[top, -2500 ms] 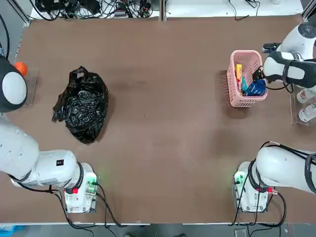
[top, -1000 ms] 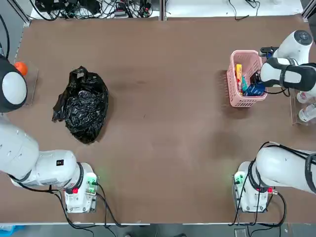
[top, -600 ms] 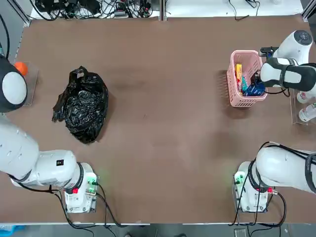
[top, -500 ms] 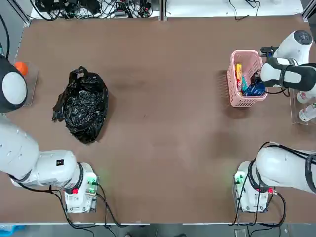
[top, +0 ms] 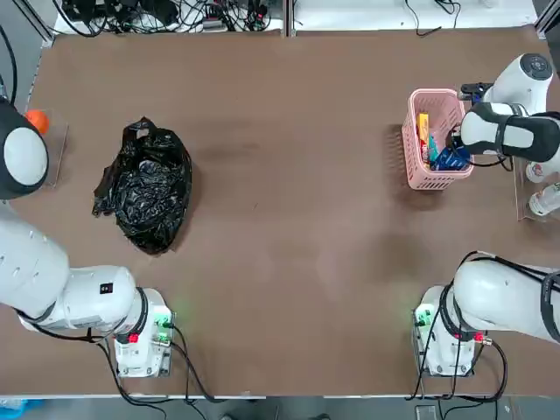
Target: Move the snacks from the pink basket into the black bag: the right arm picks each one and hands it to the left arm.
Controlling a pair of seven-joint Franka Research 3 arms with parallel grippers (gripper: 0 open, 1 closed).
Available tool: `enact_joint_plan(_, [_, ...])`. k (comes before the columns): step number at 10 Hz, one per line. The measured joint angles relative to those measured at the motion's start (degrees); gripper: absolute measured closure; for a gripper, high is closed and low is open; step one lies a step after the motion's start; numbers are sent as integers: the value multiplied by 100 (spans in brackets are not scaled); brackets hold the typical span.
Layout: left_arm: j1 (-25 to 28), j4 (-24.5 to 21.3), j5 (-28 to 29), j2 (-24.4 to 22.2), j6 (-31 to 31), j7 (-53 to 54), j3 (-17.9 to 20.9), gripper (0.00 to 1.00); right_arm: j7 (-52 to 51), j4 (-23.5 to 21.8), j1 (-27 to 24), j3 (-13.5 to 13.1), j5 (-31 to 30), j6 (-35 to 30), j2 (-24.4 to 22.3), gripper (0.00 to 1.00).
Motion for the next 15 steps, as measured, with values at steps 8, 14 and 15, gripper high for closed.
enact_joint_plan(8, [2, 0, 0, 0, 4, 0, 0, 0, 22, 149, 7, 13, 1, -429, -8, 49])
enact_joint_plan(14, [6, 5, 0, 0, 24, 7, 3, 0, 22, 840, 100, 22, 1, -1545, -10, 49])
enact_joint_plan(15, [6, 5, 0, 0, 24, 7, 3, 0, 22, 1090, 161, 24, 1, -1877, -12, 49])
